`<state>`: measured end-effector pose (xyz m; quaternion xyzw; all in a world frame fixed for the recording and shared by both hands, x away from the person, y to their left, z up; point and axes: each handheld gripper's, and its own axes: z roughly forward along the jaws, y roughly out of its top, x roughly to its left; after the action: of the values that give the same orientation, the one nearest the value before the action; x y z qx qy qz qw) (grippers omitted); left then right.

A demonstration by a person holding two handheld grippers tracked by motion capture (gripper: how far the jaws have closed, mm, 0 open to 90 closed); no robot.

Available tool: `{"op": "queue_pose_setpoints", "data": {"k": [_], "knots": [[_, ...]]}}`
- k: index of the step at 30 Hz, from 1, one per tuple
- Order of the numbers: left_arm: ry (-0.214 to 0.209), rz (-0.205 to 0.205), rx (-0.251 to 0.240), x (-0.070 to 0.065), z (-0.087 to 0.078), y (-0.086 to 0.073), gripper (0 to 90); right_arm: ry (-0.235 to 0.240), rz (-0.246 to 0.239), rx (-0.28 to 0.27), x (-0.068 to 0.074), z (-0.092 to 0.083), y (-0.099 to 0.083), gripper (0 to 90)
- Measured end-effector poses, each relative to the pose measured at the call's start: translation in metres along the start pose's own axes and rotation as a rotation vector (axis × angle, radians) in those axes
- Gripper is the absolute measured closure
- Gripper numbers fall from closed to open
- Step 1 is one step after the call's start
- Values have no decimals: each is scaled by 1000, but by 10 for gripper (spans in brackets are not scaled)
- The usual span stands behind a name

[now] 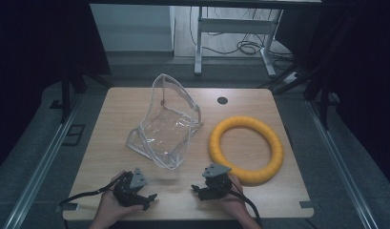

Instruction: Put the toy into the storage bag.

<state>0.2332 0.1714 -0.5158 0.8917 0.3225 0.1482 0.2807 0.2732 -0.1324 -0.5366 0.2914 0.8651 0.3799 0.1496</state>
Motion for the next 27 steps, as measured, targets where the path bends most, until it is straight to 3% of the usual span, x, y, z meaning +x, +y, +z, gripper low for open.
{"op": "queue_pose_setpoints", "data": {"k": [4, 13, 27], "knots": [[-2, 1, 2, 0, 1, 0, 141, 19, 29, -30, -3, -3, -2, 192], [0, -4, -12, -1, -1, 0, 141, 54, 46, -73, -3, -12, 3, 195], [-8, -5, -10, -1, 1, 0, 141, 47, 42, -84, -5, -23, 8, 183]]}}
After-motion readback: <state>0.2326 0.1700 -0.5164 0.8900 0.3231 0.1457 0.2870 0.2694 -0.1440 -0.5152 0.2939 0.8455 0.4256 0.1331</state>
